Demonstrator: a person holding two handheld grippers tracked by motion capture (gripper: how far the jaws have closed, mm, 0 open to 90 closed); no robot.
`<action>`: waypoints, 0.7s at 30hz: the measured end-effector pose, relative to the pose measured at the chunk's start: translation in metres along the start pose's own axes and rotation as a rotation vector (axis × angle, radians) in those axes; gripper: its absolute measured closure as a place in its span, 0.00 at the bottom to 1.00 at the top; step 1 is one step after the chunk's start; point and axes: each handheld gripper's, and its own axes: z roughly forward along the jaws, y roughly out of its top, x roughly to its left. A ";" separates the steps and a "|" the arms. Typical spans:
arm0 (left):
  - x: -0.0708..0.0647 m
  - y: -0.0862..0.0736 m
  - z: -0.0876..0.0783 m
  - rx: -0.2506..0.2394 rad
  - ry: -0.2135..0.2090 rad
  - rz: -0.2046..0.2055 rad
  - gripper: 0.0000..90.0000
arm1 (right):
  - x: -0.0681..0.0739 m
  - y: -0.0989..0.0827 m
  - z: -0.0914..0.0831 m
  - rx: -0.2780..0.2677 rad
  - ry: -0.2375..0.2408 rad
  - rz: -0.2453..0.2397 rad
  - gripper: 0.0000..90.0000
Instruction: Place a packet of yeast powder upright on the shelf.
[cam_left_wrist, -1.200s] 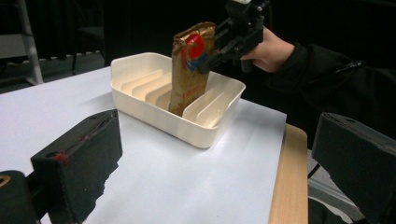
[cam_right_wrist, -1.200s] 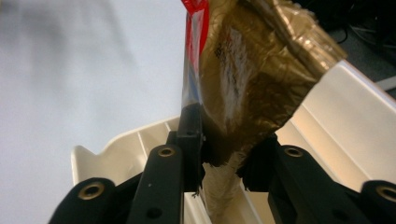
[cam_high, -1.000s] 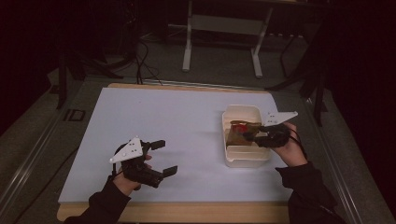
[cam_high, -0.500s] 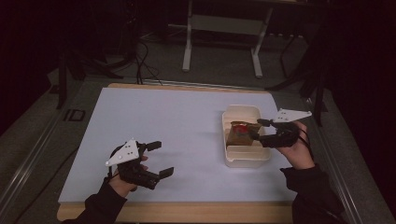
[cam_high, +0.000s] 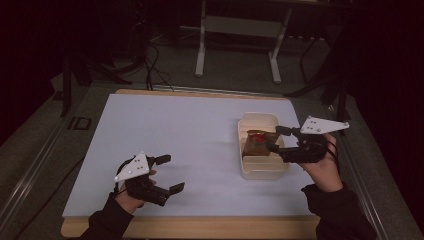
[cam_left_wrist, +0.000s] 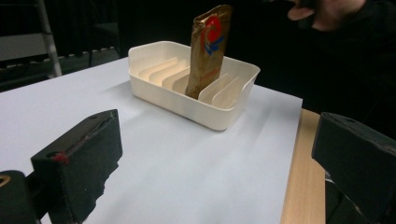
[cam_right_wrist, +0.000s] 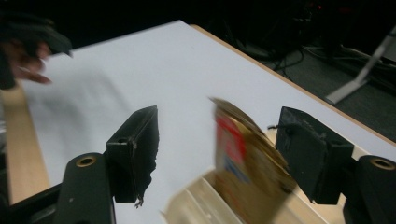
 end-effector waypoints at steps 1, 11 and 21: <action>0.000 0.000 0.000 0.000 0.000 0.002 0.03 | 0.004 0.002 0.000 -0.003 0.012 -0.005 0.33; -0.004 0.002 -0.007 -0.002 0.013 0.025 0.03 | 0.044 0.010 0.005 -0.047 0.063 -0.039 0.25; -0.006 0.001 -0.009 0.004 0.012 0.032 0.03 | 0.065 0.004 0.013 -0.072 0.096 -0.032 0.14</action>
